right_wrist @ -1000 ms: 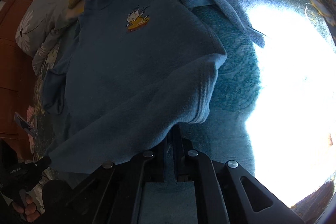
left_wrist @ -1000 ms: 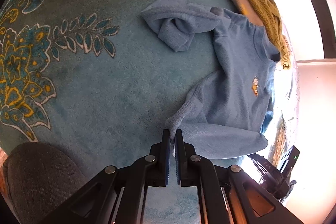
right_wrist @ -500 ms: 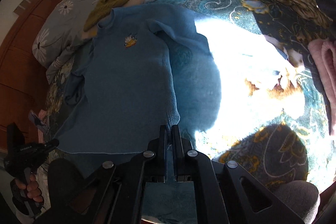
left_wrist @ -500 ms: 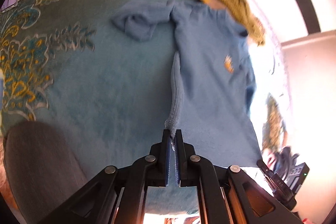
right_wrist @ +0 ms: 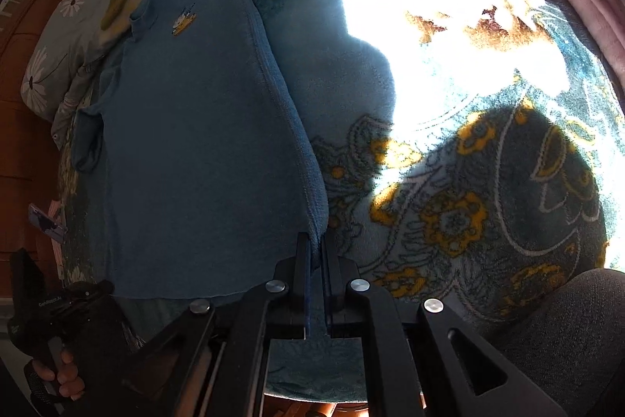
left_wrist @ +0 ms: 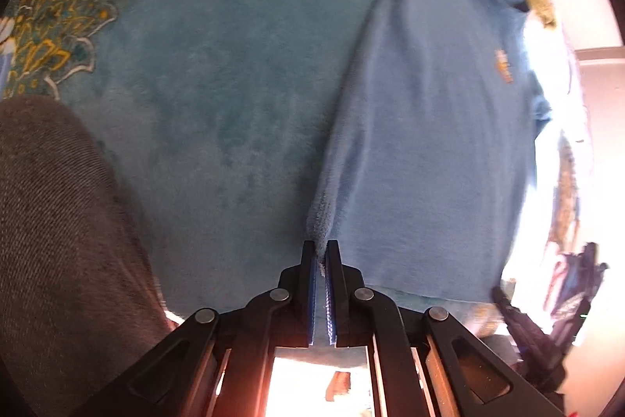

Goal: Fold clothes

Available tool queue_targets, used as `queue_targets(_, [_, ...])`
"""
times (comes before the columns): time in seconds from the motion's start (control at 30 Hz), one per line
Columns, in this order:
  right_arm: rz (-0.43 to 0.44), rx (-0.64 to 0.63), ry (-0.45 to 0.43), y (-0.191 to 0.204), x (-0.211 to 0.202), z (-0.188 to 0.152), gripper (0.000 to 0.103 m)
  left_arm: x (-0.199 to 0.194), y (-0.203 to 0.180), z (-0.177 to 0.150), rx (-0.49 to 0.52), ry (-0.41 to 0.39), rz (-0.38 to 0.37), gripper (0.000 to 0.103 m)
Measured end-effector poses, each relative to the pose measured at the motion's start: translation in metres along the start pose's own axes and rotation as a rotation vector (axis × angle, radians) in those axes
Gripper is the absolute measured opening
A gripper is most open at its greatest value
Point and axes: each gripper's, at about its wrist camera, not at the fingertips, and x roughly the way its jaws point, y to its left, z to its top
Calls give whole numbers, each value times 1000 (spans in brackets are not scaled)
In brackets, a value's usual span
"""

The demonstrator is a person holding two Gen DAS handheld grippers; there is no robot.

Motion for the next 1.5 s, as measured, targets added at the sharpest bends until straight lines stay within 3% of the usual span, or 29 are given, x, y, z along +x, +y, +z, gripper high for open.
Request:
queue_targets(0.07, [2,-6,-6,0,-6,1,7,-11,-2,6,-17,-5,-63,23])
queue_targets(0.13, [-19,-14,-20,2,-13,-4,16,-25,-1,12,-43,-18,-131,41])
queue_targets(0.17, [-34,-15,-34,2,-19,-4,27,-33,1,18,-63,-39,-164,48])
queue_targets(0.2, [-45,-19,-52,0,-25,-5,35,-42,5,24,-85,-64,-190,49])
queue_targets(0.27, [-75,-31,-91,-6,-37,-27,42,-61,13,38,-129,-116,-244,57])
queue_targets(0.47, [-138,-76,-134,-1,-51,-14,42,-77,54,109,-347,-256,-234,60])
queue_targets(0.63, [-149,-109,-106,10,-51,-9,42,-60,82,178,-471,-286,-243,60])
queue_targets(0.73, [-166,-124,-78,46,-19,19,42,-44,90,214,-512,-282,-244,58])
queue_targets(0.97, [-213,-161,-45,72,-2,42,42,-29,74,276,-162,-223,-136,58])
queue_targets(1.13, [-209,-178,-16,88,13,53,42,-15,52,279,21,-207,-36,46])
queue_targets(1.2, [-202,-190,-3,95,19,54,42,-15,52,278,34,-224,-19,29])
queue_targets(1.23, [-198,-197,4,98,22,54,42,-15,54,277,29,-225,-25,11])
queue_targets(1.27, [-195,-203,10,101,24,54,42,-15,57,276,20,-224,-39,4])
queue_targets(1.4, [-179,-213,16,108,32,57,42,-45,72,267,-38,-333,-104,4])
queue_targets(1.5, [-168,-212,11,111,36,63,42,-91,89,259,-106,-498,-156,4])
